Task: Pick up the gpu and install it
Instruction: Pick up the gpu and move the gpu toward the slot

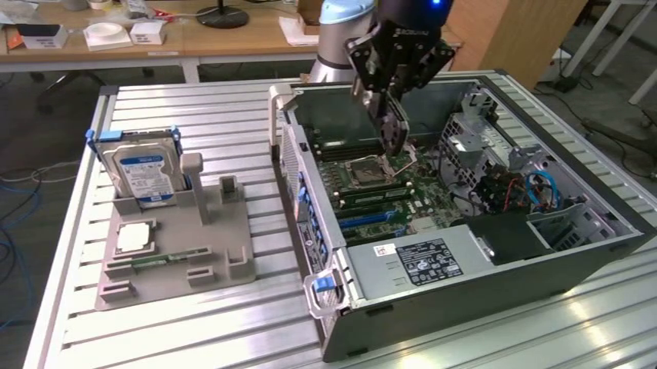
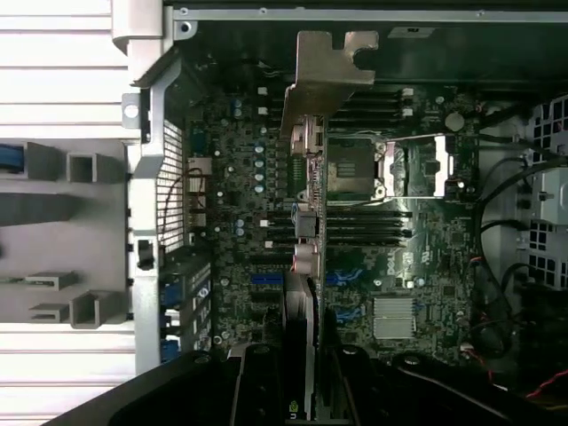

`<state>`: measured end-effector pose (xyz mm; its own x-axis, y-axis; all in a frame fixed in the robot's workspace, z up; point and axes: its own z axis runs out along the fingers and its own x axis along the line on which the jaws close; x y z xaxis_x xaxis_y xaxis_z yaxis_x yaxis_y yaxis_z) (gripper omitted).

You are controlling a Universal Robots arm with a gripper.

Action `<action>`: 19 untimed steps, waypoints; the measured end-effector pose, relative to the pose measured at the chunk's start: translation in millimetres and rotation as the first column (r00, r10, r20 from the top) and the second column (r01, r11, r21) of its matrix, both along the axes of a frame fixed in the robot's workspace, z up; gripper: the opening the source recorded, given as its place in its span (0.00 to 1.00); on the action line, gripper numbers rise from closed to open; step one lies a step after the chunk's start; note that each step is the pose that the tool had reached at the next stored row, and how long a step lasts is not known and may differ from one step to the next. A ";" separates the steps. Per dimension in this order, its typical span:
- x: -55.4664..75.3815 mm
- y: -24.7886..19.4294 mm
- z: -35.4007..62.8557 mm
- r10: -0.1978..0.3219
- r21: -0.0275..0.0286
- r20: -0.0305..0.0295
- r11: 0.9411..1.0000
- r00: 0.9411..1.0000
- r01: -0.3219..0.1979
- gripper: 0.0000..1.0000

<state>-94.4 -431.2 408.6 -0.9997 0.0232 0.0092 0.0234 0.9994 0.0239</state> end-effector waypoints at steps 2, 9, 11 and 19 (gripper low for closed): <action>8.6 0.0 0.0 0.000 0.000 0.000 1.000 1.000 0.000 0.27; 39.6 0.0 0.0 0.000 0.000 0.000 1.000 1.000 0.000 0.27; 49.0 0.0 0.0 0.000 0.000 0.000 1.000 1.000 0.000 0.27; 66.8 0.0 0.0 0.000 0.000 0.000 1.000 1.000 0.000 0.27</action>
<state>-27.6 -431.2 408.6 -0.9997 0.0235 0.0093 0.0237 0.9994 0.0240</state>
